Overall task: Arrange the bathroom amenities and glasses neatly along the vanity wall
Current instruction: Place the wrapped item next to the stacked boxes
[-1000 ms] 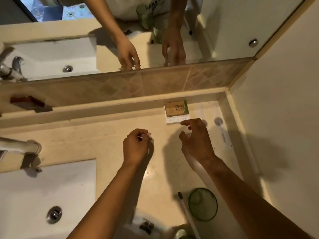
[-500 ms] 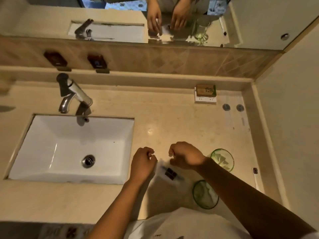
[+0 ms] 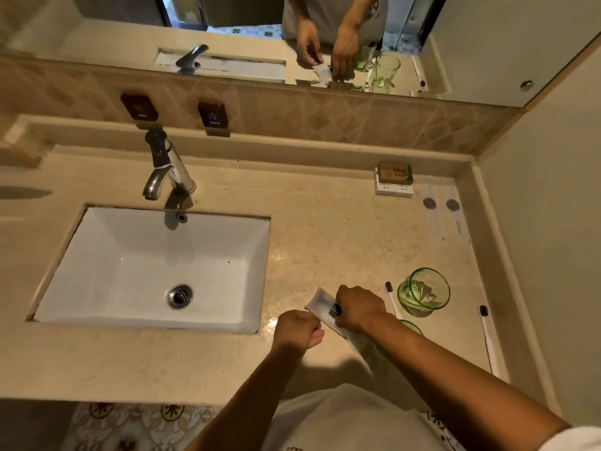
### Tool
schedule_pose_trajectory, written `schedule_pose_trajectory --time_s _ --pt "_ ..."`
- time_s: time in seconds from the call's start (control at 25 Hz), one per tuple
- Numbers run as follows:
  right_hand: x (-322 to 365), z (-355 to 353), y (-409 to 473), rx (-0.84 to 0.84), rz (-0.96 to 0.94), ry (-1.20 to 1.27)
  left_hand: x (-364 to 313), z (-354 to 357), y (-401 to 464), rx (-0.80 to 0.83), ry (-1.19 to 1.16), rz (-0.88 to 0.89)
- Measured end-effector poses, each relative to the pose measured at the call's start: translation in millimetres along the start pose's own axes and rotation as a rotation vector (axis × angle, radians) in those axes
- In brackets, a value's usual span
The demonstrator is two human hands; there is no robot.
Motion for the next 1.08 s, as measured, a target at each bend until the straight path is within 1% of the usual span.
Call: schedule_pose_trajectory --time_s 0.08,0.16,0.44,0.64,0.8,0.92,1.08 --pt "-1 3 0 0.002 0.025 0.027 2 3 -2 0.074 -0.063 -0.019" --pt "-2 6 1 0.010 0.051 0.071 3 5 0 0.101 -0.068 -0.017" --pt "-11 11 11 -0.006 0.138 0.233 -11 8 9 0.073 -0.030 -0.009" --pt "-17 -5 32 -0.034 0.145 0.351 -41 13 17 0.022 0.009 0.071" --pt "-24 -26 54 -0.104 0.155 0.444 -74 20 33 0.022 0.122 0.207" --pt "-28 -44 68 -0.137 0.158 0.480 -100 30 45 0.009 0.212 0.264" --pt "-38 -71 100 -0.150 0.156 0.572 -140 44 64 0.013 0.271 0.310"
Point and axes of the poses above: each hand's wrist, its own y-axis towards the middle knuckle, its own z-axis out of the palm, x = y × z, the point moved 4 cm from there along y, towards the middle knuckle, and after that the axes turned 7 degrees about y, right-handed, at the moved point
